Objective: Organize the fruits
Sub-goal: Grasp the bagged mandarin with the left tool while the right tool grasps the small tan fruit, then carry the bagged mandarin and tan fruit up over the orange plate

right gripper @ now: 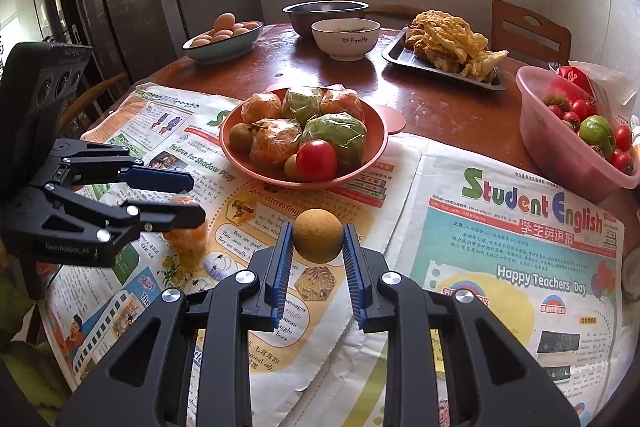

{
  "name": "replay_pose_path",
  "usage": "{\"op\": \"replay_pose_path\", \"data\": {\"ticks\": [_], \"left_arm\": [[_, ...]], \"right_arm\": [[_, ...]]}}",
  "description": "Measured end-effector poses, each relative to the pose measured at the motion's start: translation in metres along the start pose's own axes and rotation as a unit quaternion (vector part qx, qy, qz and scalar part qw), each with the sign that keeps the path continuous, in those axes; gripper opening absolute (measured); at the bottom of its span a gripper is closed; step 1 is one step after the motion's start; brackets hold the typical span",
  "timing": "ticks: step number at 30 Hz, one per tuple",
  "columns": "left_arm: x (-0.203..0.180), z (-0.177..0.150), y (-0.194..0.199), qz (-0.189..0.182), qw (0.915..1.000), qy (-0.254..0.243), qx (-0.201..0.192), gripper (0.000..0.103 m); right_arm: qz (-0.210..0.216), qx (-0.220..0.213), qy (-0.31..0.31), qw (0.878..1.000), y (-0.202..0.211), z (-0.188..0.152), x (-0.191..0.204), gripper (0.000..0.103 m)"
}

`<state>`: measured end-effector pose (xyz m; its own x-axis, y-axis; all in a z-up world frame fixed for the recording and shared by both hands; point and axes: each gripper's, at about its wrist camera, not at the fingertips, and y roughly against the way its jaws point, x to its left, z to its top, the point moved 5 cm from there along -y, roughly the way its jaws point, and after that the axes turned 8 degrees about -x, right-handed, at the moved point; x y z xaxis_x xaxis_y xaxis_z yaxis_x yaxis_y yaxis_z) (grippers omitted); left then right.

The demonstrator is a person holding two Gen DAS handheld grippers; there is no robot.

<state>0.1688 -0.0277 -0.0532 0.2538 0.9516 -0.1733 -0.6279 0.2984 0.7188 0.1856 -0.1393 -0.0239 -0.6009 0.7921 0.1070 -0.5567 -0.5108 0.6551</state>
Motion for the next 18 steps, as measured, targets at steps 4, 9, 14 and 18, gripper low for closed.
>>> {"op": "replay_pose_path", "data": {"ticks": [4, 9, 14, 18], "left_arm": [[-0.001, -0.008, -0.002, 0.003, 1.0, -0.002, 0.008, 0.037], [0.0, -0.016, -0.005, 0.002, 0.9999, 0.004, 0.014, 0.034], [-0.001, -0.015, -0.003, 0.001, 0.9999, 0.004, 0.015, 0.032], [0.0, -0.005, 0.005, -0.001, 1.0, 0.004, 0.001, 0.032]], "right_arm": [[0.001, -0.002, 0.001, 1.0, 0.001, 0.002, 0.002, 0.024], [0.002, -0.005, 0.002, 1.0, 0.0, 0.005, 0.003, 0.024], [0.003, -0.007, 0.003, 1.0, 0.001, 0.009, 0.004, 0.024], [0.004, -0.012, 0.006, 1.0, 0.003, 0.013, 0.005, 0.024]]}}
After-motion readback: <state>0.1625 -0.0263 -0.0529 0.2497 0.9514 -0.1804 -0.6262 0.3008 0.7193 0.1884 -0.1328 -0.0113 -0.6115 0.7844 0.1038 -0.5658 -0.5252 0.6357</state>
